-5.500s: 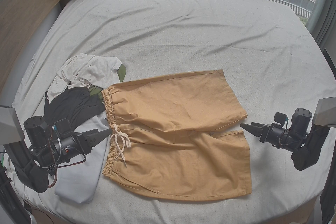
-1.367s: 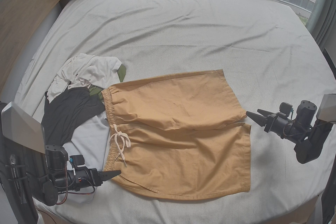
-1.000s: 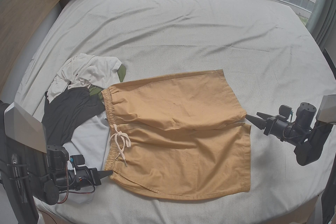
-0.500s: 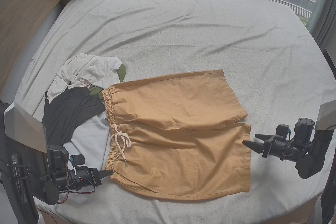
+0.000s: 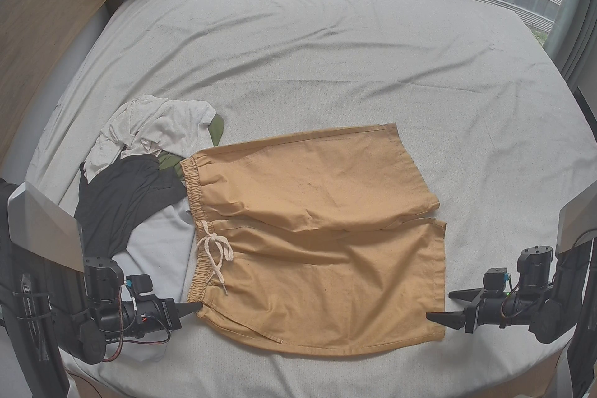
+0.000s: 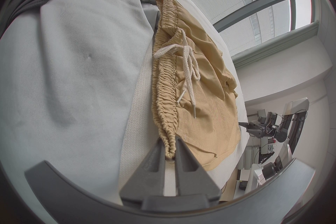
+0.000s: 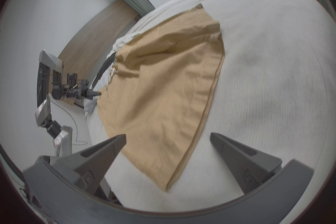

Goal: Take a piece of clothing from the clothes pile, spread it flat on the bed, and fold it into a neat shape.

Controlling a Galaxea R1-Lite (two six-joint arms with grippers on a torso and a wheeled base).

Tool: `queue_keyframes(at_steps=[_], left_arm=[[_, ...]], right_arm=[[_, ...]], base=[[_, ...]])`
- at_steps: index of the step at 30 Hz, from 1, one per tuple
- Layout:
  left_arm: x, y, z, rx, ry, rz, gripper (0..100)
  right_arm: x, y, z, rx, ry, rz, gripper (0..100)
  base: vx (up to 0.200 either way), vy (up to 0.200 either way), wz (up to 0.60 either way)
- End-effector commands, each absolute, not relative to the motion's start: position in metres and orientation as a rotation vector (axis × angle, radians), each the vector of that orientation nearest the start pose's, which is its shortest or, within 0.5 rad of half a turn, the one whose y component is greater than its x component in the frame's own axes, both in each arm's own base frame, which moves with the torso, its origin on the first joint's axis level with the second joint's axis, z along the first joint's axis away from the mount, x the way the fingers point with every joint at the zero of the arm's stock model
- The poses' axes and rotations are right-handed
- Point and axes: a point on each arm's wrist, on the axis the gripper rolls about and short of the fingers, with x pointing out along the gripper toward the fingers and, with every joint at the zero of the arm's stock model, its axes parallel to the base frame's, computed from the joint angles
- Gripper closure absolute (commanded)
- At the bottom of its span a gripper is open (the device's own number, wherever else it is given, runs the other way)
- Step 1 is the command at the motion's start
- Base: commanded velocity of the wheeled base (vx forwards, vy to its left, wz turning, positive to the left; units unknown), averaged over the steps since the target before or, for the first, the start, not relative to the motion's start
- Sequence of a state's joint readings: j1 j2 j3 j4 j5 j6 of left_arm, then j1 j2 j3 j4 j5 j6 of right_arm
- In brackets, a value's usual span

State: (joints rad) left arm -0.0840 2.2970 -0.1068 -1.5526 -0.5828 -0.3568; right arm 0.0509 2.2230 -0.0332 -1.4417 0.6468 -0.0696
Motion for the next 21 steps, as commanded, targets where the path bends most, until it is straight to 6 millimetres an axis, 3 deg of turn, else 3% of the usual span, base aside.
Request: queue_keyframes(at_steps=[1, 13, 21], left_arm=[[0.237, -0.032, -0.020, -0.492, 0.737, -0.528, 100], [0.237, -0.033, -0.019, -0.491, 0.734, -0.529, 100], [0.237, -0.033, -0.019, -0.491, 0.734, -0.529, 100]], right_arm=[[0.198, 0.024, -0.022, 0.171, 0.822, 0.698, 0], [0.194, 0.035, -0.026, 0.147, 0.859, 0.754, 0], [0.199, 0.035, -0.042, 0.153, 0.864, 0.749, 0]], base=[[0.000, 0.000, 0.00], [0.000, 0.000, 0.00], [0.000, 0.000, 0.00]])
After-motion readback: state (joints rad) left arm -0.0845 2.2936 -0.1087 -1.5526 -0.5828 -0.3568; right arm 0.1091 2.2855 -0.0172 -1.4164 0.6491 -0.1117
